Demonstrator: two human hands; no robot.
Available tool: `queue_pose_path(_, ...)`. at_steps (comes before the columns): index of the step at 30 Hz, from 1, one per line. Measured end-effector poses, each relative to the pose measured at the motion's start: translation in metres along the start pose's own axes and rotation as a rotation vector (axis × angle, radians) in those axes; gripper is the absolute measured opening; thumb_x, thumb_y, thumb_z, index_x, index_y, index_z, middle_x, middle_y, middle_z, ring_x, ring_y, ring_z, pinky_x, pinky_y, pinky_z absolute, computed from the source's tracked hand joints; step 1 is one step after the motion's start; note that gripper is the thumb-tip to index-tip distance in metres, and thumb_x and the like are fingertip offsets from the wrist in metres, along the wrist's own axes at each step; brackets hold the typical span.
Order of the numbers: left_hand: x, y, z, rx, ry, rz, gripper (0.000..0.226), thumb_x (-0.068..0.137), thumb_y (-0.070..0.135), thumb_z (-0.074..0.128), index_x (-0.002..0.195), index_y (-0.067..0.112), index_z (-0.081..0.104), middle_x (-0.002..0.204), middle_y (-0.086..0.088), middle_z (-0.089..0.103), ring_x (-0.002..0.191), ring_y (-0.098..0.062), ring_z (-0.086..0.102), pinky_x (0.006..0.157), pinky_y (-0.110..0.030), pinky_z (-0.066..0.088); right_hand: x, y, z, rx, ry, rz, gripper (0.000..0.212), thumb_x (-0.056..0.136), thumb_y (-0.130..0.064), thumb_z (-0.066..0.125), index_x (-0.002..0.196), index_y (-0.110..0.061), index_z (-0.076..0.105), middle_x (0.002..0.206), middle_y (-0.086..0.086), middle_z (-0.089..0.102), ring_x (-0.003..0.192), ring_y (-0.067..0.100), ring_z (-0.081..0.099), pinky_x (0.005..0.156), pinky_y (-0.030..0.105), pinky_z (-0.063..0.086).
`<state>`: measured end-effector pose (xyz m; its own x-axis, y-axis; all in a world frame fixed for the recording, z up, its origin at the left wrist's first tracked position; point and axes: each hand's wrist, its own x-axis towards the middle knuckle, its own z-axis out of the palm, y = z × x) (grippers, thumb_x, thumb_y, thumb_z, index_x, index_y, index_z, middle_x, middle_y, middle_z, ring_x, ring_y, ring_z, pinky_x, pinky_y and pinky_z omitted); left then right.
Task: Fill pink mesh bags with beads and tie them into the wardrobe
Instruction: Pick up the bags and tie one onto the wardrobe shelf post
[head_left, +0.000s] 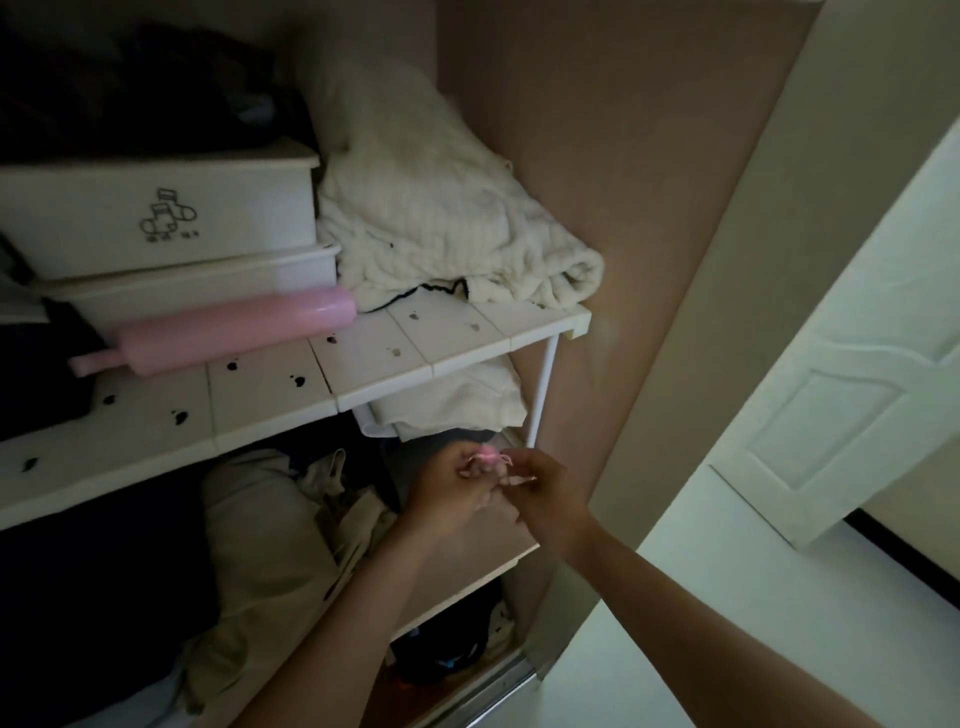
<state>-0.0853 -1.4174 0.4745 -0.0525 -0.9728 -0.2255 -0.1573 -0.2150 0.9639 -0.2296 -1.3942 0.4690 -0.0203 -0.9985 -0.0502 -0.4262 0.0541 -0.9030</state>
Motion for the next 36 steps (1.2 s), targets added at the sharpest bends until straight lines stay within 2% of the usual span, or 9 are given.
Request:
queue_pose_path(4,-0.03,0.055,0.011,0.014,0.097,0.159,0.023,0.085,0.021,0.075,0.105,0.017,0.066,0.082,0.009,0.07,0.065,0.005,0.066,0.067,-0.02,0.056,-0.007,-0.028,-0.035,0.006,0.059,-0.166,0.047,0.092,0.005,0.062,0.108,-0.039,0.057,0.101,-0.001,0.067,0.079,0.015,0.068,0.059,0.015,0.051)
queue_pose_path(9,-0.06,0.124,0.028,0.035,0.254,0.327,0.037,0.079,0.035,0.078,0.103,0.022,0.054,0.098,0.004,0.065,0.087,-0.01,0.066,0.075,-0.036,0.059,-0.033,-0.085,-0.092,-0.039,0.071,-0.457,0.069,0.08,0.01,0.07,0.131,-0.03,0.047,0.113,-0.023,0.062,0.098,-0.001,0.066,0.075,0.015,0.053)
queue_pose_path(13,-0.088,0.181,0.039,0.063,0.234,0.452,0.023,0.081,0.035,0.075,0.095,0.026,0.059,0.091,0.005,0.07,0.083,-0.01,0.069,0.074,-0.033,0.059,-0.052,-0.132,-0.138,-0.046,0.138,-0.615,0.055,0.084,-0.013,0.082,0.114,-0.048,0.052,0.111,-0.034,0.063,0.097,-0.005,0.065,0.076,0.008,0.048)
queue_pose_path(17,-0.121,0.234,0.043,0.068,0.178,0.654,0.021,0.088,0.031,0.068,0.106,0.04,0.062,0.107,0.014,0.067,0.096,-0.001,0.066,0.083,-0.032,0.058,-0.068,-0.18,-0.18,-0.034,0.256,-0.754,0.057,0.085,-0.016,0.082,0.117,-0.052,0.052,0.112,-0.036,0.064,0.101,-0.007,0.065,0.08,0.009,0.052)
queue_pose_path(21,-0.147,0.288,0.041,0.2,0.262,0.883,0.033,0.089,0.023,0.068,0.117,0.04,0.062,0.115,0.017,0.053,0.096,0.008,0.059,0.081,-0.013,0.051,-0.076,-0.23,-0.213,-0.015,0.345,-0.87,0.058,0.084,-0.008,0.081,0.119,-0.046,0.054,0.111,-0.035,0.062,0.102,-0.014,0.062,0.081,0.004,0.048)
queue_pose_path(25,-0.151,0.337,0.036,0.271,0.306,1.044,0.033,0.094,0.023,0.063,0.125,0.033,0.06,0.12,0.012,0.058,0.1,0.005,0.061,0.089,-0.024,0.054,-0.069,-0.277,-0.233,-0.009,0.434,-0.9,0.048,0.084,-0.011,0.081,0.114,-0.039,0.055,0.103,-0.035,0.059,0.09,-0.018,0.062,0.077,0.002,0.047)
queue_pose_path(28,-0.143,0.361,0.032,0.494,0.414,1.151,0.035,0.097,0.023,0.057,0.131,0.029,0.055,0.127,0.009,0.059,0.112,-0.005,0.058,0.097,-0.026,0.049,-0.049,-0.302,-0.241,-0.025,0.486,-0.858,0.043,0.084,-0.016,0.081,0.116,-0.035,0.058,0.1,-0.027,0.065,0.088,-0.006,0.067,0.081,0.012,0.053)
queue_pose_path(32,-0.133,0.375,0.032,0.715,0.456,1.122,0.043,0.094,0.011,0.054,0.136,0.019,0.053,0.137,0.002,0.053,0.122,-0.012,0.05,0.1,-0.016,0.034,-0.021,-0.319,-0.244,-0.081,0.466,-0.778,0.038,0.087,-0.018,0.079,0.121,-0.017,0.062,0.097,-0.013,0.067,0.076,-0.012,0.058,0.068,-0.002,0.044)
queue_pose_path(36,-0.124,0.38,0.031,0.957,0.413,0.998,0.059,0.09,0.012,0.05,0.147,0.02,0.039,0.154,0.002,0.037,0.143,-0.019,0.032,0.113,-0.031,0.033,-0.005,-0.325,-0.241,-0.142,0.441,-0.683,0.034,0.089,-0.015,0.074,0.122,-0.009,0.065,0.099,-0.001,0.072,0.087,0.011,0.067,0.067,0.001,0.039)
